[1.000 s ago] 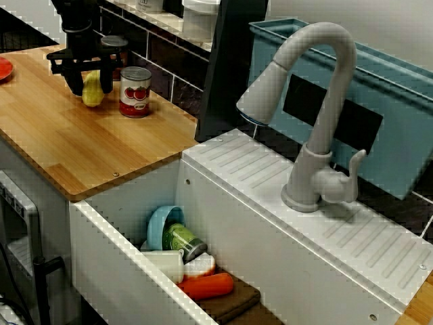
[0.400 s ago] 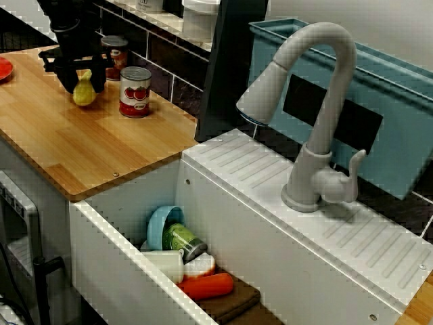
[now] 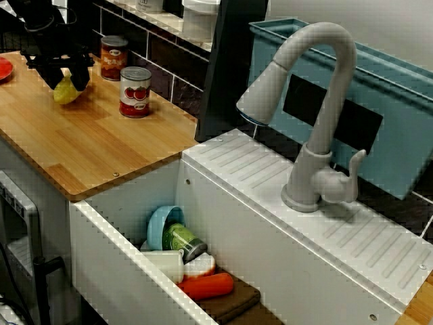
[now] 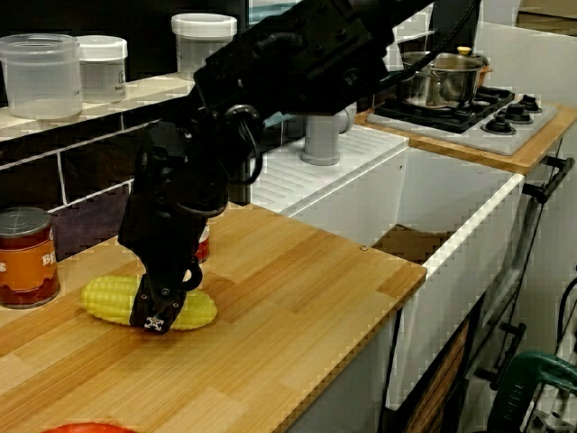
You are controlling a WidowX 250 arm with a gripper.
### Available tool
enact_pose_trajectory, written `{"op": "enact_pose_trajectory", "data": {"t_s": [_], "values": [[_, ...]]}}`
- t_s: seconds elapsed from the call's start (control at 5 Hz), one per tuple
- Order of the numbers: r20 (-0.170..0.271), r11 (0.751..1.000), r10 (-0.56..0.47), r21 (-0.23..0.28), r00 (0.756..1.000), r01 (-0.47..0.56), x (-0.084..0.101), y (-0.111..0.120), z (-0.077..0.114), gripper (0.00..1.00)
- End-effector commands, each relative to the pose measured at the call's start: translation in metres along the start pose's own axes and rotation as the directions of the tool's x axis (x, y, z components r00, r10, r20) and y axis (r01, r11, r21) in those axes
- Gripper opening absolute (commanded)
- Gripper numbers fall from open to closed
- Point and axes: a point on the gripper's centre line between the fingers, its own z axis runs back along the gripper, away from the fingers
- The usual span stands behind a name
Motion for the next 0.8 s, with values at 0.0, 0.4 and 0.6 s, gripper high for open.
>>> {"op": "enact_pose_trajectory", "data": {"t_s": [0.0, 0.4, 0.6], "values": [[-0.008, 0.966, -0.151, -0.214, 0.989, 0.146, 0.027, 0.020, 0.023, 0.00], [0.067, 0.922, -0.272, -0.268, 0.960, 0.280, 0.032, 0.033, 0.029, 0.00], [0.118, 0.909, -0.322, -0.238, 0.939, 0.341, 0.032, 0.033, 0.031, 0.00]]}}
